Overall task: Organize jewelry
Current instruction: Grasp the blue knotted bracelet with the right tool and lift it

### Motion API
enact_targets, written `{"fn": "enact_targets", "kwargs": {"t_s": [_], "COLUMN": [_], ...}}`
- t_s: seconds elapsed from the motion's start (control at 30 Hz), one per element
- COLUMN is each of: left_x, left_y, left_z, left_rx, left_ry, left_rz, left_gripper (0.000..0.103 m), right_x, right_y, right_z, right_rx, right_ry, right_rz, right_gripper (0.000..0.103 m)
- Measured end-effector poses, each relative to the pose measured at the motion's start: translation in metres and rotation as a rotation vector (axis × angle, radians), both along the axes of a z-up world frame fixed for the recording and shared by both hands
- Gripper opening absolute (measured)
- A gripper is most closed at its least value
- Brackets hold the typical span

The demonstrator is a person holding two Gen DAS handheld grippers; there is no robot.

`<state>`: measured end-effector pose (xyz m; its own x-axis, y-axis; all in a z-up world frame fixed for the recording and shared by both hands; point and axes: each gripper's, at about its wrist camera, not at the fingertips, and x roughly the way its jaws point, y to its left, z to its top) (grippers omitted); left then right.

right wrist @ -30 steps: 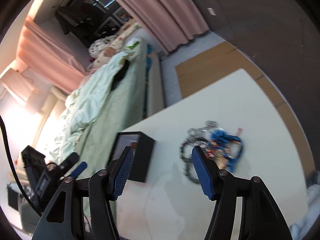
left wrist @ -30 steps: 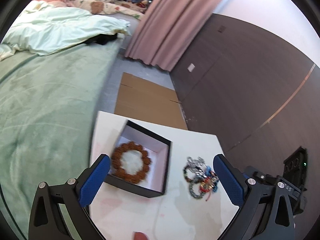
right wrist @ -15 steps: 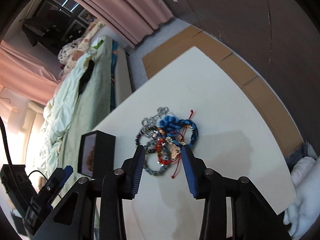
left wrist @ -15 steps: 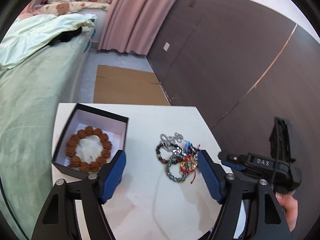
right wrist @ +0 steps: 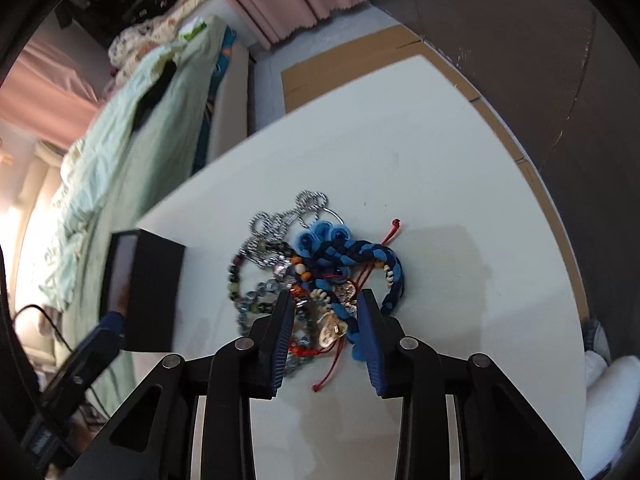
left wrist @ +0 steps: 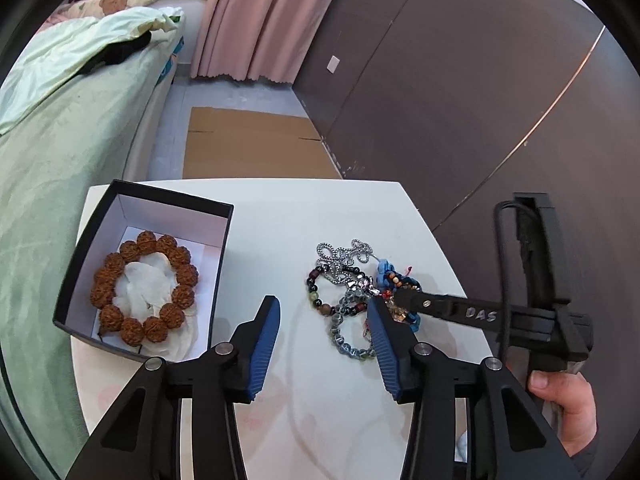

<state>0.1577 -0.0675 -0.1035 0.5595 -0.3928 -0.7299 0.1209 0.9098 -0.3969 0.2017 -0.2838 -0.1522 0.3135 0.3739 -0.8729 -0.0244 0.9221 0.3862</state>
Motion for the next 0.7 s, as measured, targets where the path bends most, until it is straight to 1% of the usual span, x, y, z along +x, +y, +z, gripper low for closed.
{"fn": "enact_targets", "kwargs": {"t_s": [0.03,0.1,0.17,0.27,0.37,0.53,0.7], "left_x": [0.001,0.003,0.005,0.008,0.009,0.014,0.018], "left_y": [0.0,-0.001,-0.003,-0.009,-0.015,-0.024,-0.037], "left_z": [0.0,-0.002,-0.003,-0.005,-0.008,-0.021,-0.036], "left_rx": [0.0,-0.003,-0.012,-0.011,-0.005,0.005,0.043], "left_ry": [0.001,0.005,0.009,0.009,0.012,0.039,0.057], "left_rz": [-0.001,-0.003,-0.007,-0.018,-0.032,-0.05,-0.075], "left_gripper": [0.047,0.047,0.047,0.047,0.047,0.047,0.047], "right_x": [0.002,0.003,0.001,-0.006,-0.009,-0.011,-0.013], "right_y": [0.001,-0.001,-0.009,-0.018,-0.025,-0.04,-0.052], "right_z": [-0.004,-0.006,-0.004,0.013,0.028,0.044,0.055], "right_rx": [-0.011,-0.021,0.012,0.05,0.1,0.16,0.197], "right_ry": [0.011,0.022,0.021,-0.029,-0.06,-0.092,-0.122], "right_rz": [0.009,0.007,-0.002,-0.01,-0.026,-0.054,-0.071], "right_gripper": [0.033,0.01,0.01,0.01,0.009,0.009,0.009]}}
